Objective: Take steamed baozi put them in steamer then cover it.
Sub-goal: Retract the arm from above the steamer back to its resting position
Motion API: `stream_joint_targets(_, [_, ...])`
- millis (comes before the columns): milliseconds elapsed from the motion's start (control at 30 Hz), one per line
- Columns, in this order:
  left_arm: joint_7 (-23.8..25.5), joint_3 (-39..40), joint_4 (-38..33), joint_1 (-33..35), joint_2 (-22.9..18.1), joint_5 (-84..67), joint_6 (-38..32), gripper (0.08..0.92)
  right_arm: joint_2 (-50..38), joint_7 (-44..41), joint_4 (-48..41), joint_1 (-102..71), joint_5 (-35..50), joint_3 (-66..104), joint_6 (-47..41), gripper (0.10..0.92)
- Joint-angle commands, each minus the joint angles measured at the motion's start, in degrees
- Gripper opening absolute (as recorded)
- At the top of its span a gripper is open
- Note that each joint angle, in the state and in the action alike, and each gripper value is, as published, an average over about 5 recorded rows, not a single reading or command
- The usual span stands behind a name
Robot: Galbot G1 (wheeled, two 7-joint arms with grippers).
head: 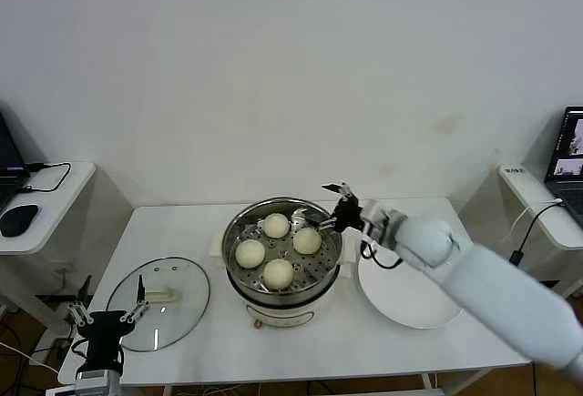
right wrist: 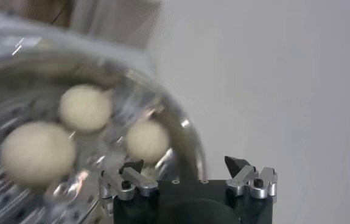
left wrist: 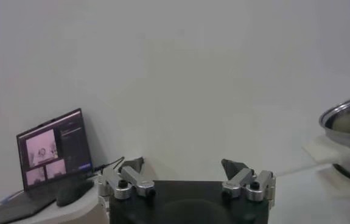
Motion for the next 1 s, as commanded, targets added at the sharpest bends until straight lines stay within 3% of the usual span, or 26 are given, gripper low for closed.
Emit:
stream_joint_targets(33, [-1.0, 3.1, 4.7, -0.8, -0.6, 4.4, -1.5, 0.823, 19.2, 3.0, 2.3, -42.1, -14.6, 46.4, 20.8, 0.823])
stream_joint_targets(200, [-2.1, 3.0, 8.7, -2.7, 0.0, 15.5, -2.8, 0.823, 28.4, 0.4, 2.3, -48.9, -16.4, 57.2, 22.1, 0.823])
stream_joint_targets(400, [-2.7, -0.6, 17.5, -5.0, 4.5, 38.5, -4.9, 0.823, 35.6, 2.2, 3.5, -55.9, -19.8, 64.4, 20.2, 0.823])
stream_joint_targets(667, [-4.3, -4.2, 23.9, -2.0, 7.4, 69.6, -6.9, 0.823, 38.2, 3.2, 3.8, -61.2, -20.8, 67.2, 22.4, 0.823])
stream_joint_targets(1000, [-5.7, -1.9, 32.8, -8.9, 7.5, 75.9, -6.7, 0.823, 39.5, 5.0, 3.1, -62.6, -21.9, 69.6, 24.0, 0.823])
